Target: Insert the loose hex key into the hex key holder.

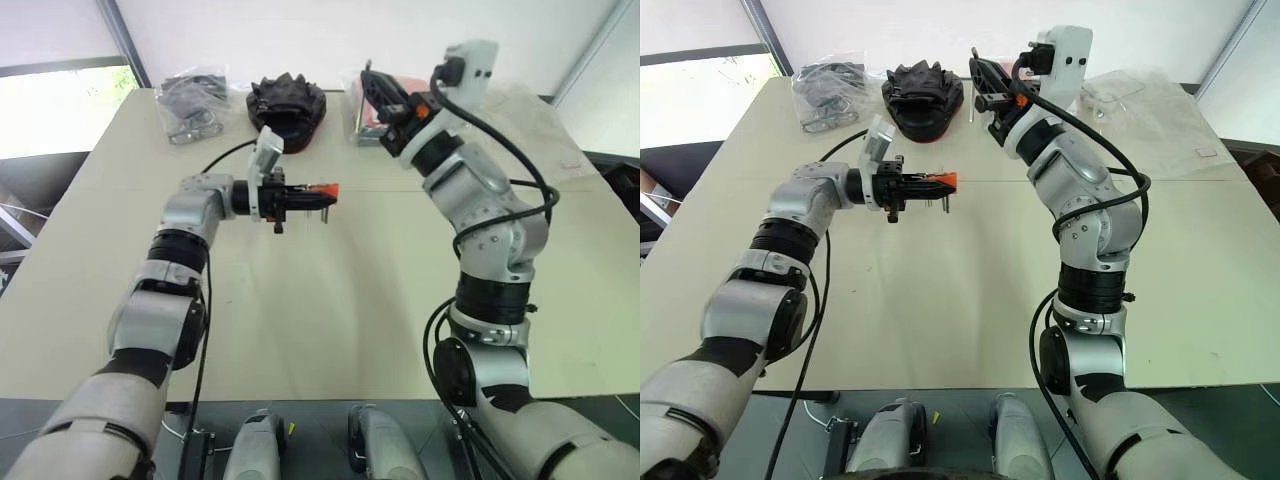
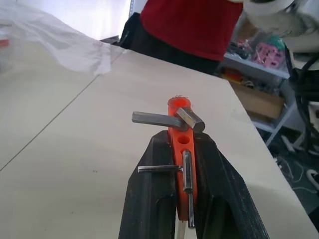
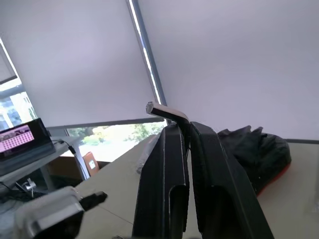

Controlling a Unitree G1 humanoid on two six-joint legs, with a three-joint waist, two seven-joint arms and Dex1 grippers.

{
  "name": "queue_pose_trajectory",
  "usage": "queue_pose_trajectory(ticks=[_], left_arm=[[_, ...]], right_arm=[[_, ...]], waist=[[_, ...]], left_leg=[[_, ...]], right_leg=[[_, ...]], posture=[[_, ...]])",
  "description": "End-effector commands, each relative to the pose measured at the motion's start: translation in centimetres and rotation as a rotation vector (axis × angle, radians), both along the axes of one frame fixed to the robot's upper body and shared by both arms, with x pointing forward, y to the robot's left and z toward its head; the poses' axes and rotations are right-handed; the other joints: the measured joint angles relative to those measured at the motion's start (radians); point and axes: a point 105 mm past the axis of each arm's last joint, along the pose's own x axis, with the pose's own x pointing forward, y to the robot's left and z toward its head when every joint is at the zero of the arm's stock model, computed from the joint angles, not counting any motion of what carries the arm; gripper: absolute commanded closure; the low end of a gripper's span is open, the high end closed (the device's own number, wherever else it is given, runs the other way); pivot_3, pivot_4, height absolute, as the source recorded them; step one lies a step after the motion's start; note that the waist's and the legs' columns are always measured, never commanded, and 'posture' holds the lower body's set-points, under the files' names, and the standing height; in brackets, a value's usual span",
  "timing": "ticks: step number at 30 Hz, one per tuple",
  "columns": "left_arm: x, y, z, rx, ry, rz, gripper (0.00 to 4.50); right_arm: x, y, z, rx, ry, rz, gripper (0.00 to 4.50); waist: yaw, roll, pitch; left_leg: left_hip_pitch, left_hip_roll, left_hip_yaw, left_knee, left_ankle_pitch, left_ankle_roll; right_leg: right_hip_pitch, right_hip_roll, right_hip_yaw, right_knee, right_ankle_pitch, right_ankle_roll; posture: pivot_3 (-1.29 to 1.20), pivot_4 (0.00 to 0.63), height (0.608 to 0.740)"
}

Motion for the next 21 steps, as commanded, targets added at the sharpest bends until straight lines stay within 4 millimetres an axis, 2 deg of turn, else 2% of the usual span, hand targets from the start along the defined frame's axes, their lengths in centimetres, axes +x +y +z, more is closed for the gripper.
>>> queue_pose_trajectory(ticks=[1,8,21], left_arm=[[0.3,-0.3,2.9,-0.047,-0.101,0.000,4.50],[0.1,-0.9,4.2,-0.085,-0.139,-0.012,4.50],[0.2,-1.0,4.6,-0.111,-0.160,0.005,4.50]], right_arm=[[-1.1,0.4,0.9,0.017,-0.061,0.015,4.43],[-1.5,0.8,-0.2,0.007,-0.035,0.033,4.43],[-1.5,1.0,-1.1,-0.001,-0.012,0.033,4.43]], waist=[[-0.001,0.000,0.000],[0.000,0.000,0.000],[0.000,0.000,0.000]], left_leg=[[0.000,0.000,0.000,0.001,0.000,0.000],[0.000,0.000,0.000,0.002,0.000,0.000],[0.000,0.000,0.000,0.003,0.000,0.000]], right_leg=[[0.000,0.000,0.000,0.001,0.000,0.000],[0.000,0.000,0.000,0.002,0.000,0.000],[0.000,0.000,0.000,0.004,0.000,0.000]], posture=[[0.00,0.150,0.739],[0.00,0.150,0.739],[0.00,0.150,0.739]])
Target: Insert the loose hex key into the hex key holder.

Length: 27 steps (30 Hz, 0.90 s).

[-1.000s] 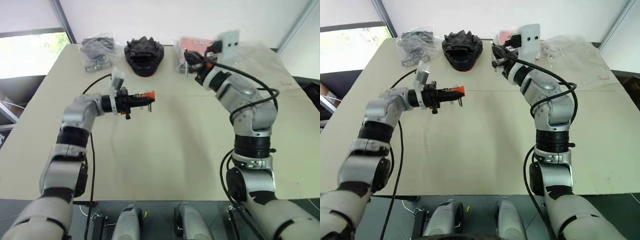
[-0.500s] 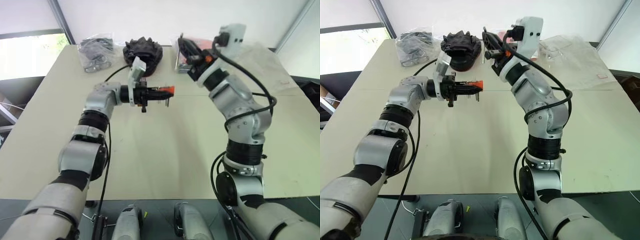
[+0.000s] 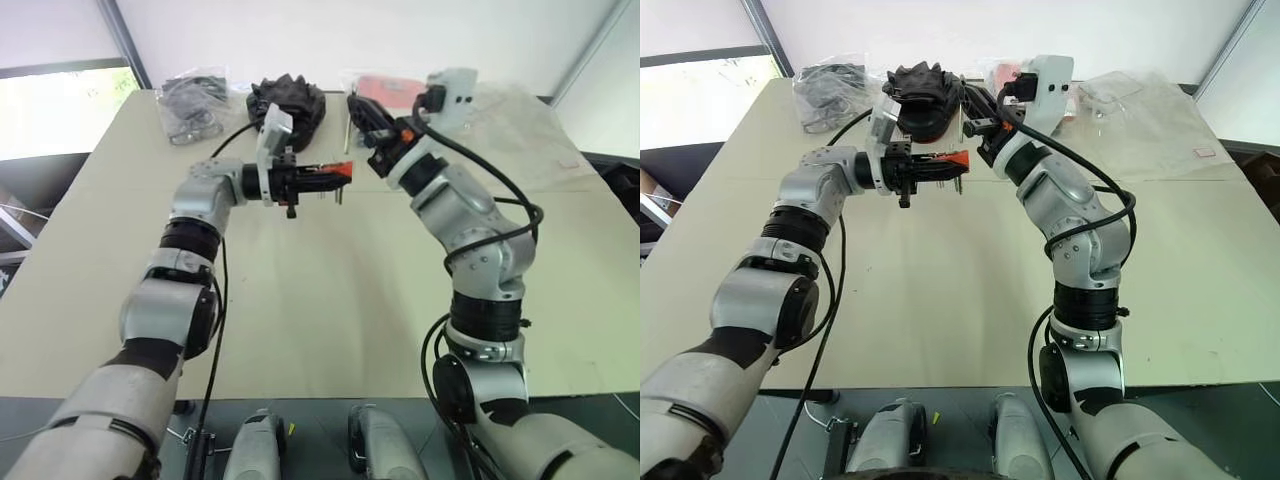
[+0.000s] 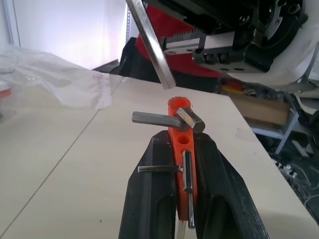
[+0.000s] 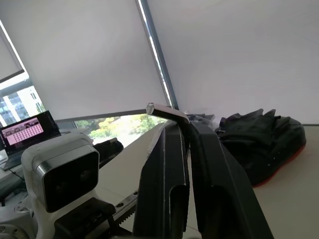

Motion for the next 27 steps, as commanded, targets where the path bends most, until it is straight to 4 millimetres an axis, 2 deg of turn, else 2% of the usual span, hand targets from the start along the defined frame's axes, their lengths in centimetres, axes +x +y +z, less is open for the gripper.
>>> queue_pose_trajectory(ticks=[1,14,27], left_arm=[[-0.1,-0.1,1.9,-0.035,-0.069,-0.004,4.50],[0.0,0.1,2.0,-0.034,-0.075,0.006,4.50],[0.3,0.4,1.5,-0.018,-0.071,0.031,4.50]], right_arm=[[-1.0,-0.1,1.3,0.020,-0.063,0.008,4.43],[-1.0,-0.4,0.5,0.015,-0.046,-0.008,4.43],[-0.7,-1.2,0.8,0.009,-0.054,-0.031,4.43]], waist=[[0.000,0.000,0.000],[0.000,0.000,0.000],[0.000,0.000,0.000]], left_leg=[[0.000,0.000,0.000,0.000,0.000,0.000],[0.001,0.000,0.000,0.001,0.000,0.000],[0.002,0.000,-0.001,0.003,0.000,0.000]], right_leg=[[0.000,0.000,0.000,0.000,0.000,0.000],[0.000,0.000,0.000,0.006,0.000,0.000],[0.000,0.000,0.001,0.008,0.000,0.000]], posture=[[0.00,0.150,0.739],[0.00,0.150,0.739],[0.00,0.150,0.739]])
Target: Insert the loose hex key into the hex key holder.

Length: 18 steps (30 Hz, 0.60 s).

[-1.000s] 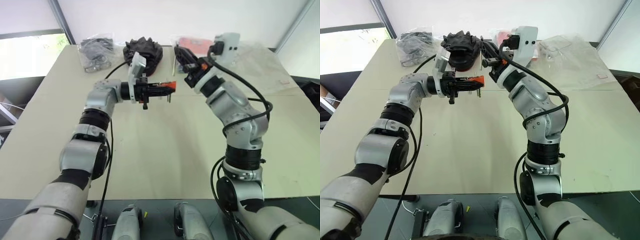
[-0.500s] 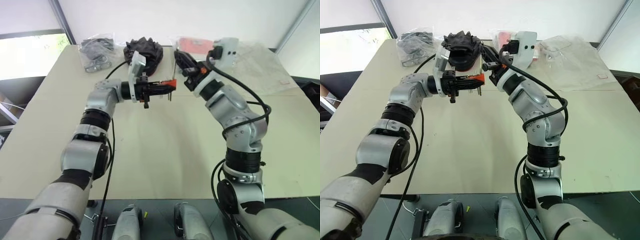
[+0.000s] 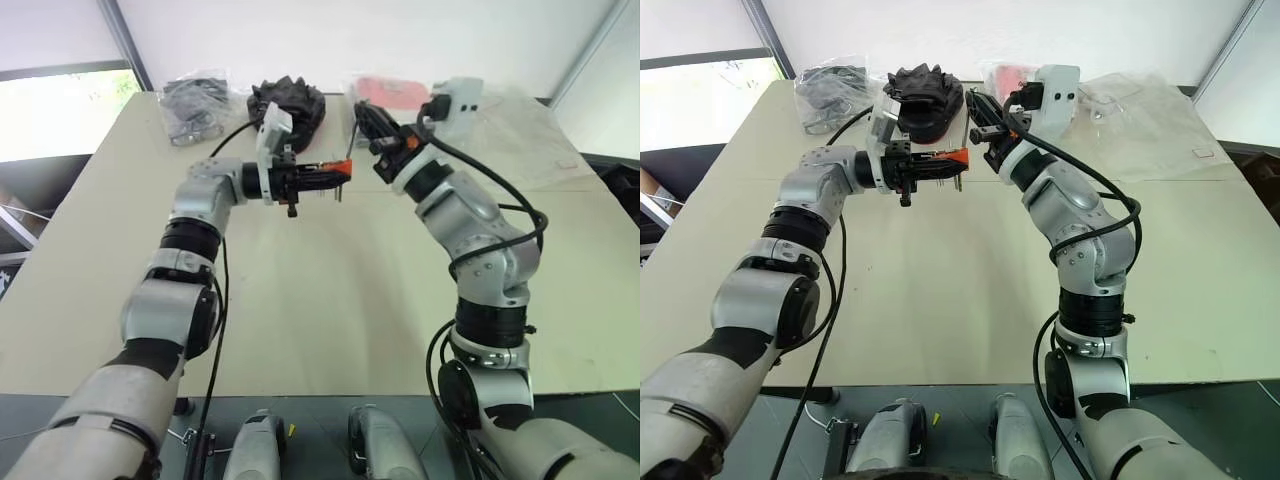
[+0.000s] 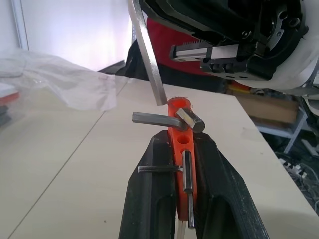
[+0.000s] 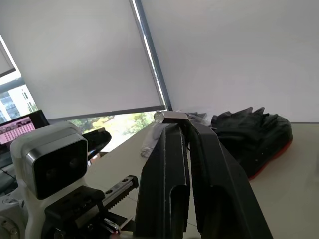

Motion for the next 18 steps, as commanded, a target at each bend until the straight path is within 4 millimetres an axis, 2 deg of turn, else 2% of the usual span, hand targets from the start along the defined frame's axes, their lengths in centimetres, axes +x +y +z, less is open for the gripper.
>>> queue_pose_trajectory(ticks=[1,18], left_arm=[[0.0,0.2,1.4,-0.026,-0.052,0.009,4.50],[0.0,0.1,0.0,0.018,-0.046,0.002,4.50]], right_arm=[[-0.7,-0.2,1.3,0.018,-0.059,0.002,4.43],[-1.1,0.0,2.3,0.043,-0.083,0.013,4.43]], waist=[[0.000,0.000,0.000],[0.000,0.000,0.000]], left_leg=[[0.000,0.000,0.000,0.000,0.000,0.000],[0.000,0.000,0.000,0.000,0.000,0.000]], right_leg=[[0.000,0.000,0.000,0.000,0.000,0.000],[0.000,0.000,0.000,0.001,0.000,0.000]], posture=[[0.00,0.150,0.739],[0.00,0.150,0.739]])
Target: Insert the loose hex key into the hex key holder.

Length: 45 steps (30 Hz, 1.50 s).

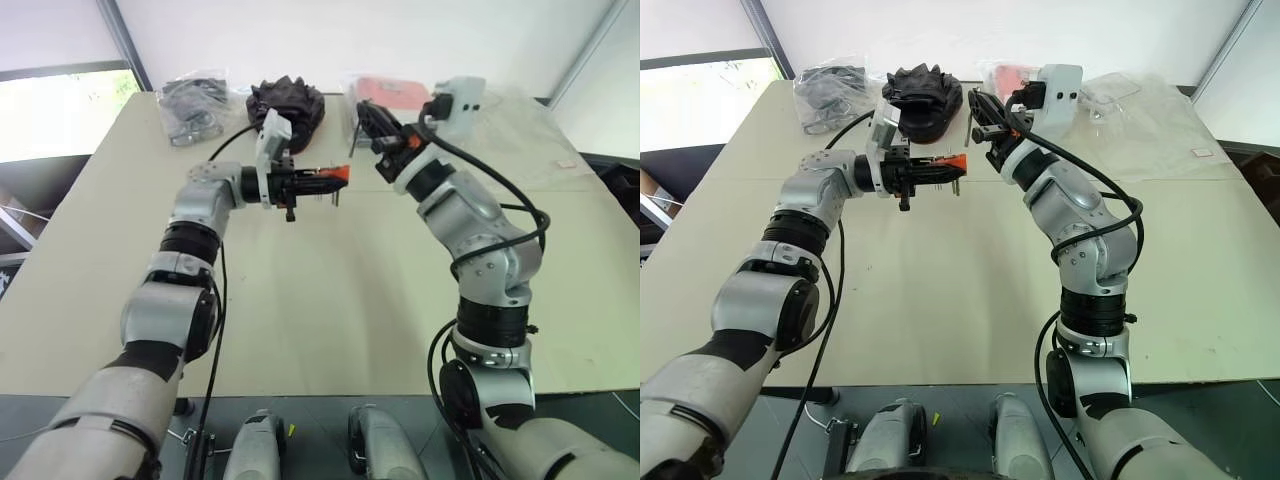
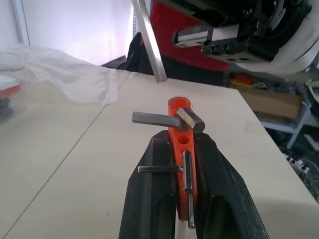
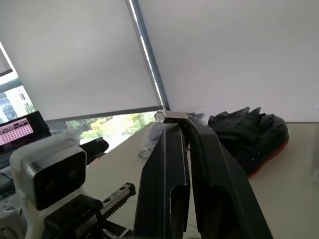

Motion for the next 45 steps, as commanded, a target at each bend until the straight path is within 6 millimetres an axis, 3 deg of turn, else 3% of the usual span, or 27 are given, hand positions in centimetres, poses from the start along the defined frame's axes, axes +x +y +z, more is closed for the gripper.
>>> queue_pose_trajectory(ticks=[1,19,45], left_arm=[[0.0,0.0,1.0,-0.008,-0.049,-0.001,4.50],[0.2,-0.4,2.3,-0.059,-0.067,0.004,4.50],[-0.2,-0.5,2.5,-0.063,-0.063,-0.024,4.50]], right_arm=[[-1.1,0.2,2.3,0.034,-0.087,0.018,4.43],[-1.6,1.0,0.8,0.031,-0.047,0.046,4.43],[-1.2,0.8,-0.7,-0.008,-0.027,0.033,4.43]], waist=[[0.000,0.000,0.000],[0.000,0.000,0.000],[0.000,0.000,0.000]], left_leg=[[0.000,0.000,0.000,0.000,0.000,0.000],[0.000,0.000,0.000,0.000,0.000,0.000],[0.000,0.000,0.000,0.000,0.000,0.000]], right_leg=[[0.000,0.000,0.000,0.000,0.000,0.000],[0.000,0.000,0.000,0.000,0.000,0.000],[0.000,0.000,0.000,0.001,0.000,0.000]], posture=[[0.00,0.150,0.739],[0.00,0.150,0.739],[0.00,0.150,0.739]])
